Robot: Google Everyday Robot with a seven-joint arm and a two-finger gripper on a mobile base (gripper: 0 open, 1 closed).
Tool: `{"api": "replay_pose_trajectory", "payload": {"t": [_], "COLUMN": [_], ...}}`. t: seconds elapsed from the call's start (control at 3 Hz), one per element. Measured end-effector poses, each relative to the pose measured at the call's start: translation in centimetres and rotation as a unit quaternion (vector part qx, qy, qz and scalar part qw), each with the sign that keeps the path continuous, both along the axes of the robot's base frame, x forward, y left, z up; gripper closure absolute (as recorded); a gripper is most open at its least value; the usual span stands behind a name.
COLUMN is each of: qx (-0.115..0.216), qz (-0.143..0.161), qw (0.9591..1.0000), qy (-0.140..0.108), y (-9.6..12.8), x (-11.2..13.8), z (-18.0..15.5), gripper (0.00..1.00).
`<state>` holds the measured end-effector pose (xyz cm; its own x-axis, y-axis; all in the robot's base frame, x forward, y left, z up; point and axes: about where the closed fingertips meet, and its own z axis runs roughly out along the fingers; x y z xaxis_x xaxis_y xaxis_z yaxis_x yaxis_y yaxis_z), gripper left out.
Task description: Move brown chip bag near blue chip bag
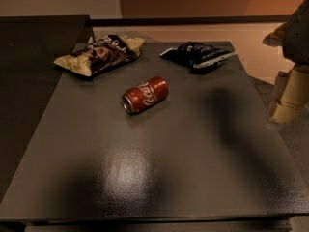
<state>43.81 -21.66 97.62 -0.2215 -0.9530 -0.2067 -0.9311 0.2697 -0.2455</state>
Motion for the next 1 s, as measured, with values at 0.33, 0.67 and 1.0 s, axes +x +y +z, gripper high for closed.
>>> {"api": "replay_pose_trajectory", "payload": {"t": [0.33,0.67,1.0], "qx": [0.0,0.01,0.03], "qz": [0.0,0.003,0.004], "qw": [1.0,0.9998,0.9989], "qy": [0.0,-0.015,-0.036], "y": [0.0,1.3,3.5], "x": [0.0,1.8,5.4], "z": [0.0,0.1,0.1], "gripper": [0.0,0.0,0.0]}}
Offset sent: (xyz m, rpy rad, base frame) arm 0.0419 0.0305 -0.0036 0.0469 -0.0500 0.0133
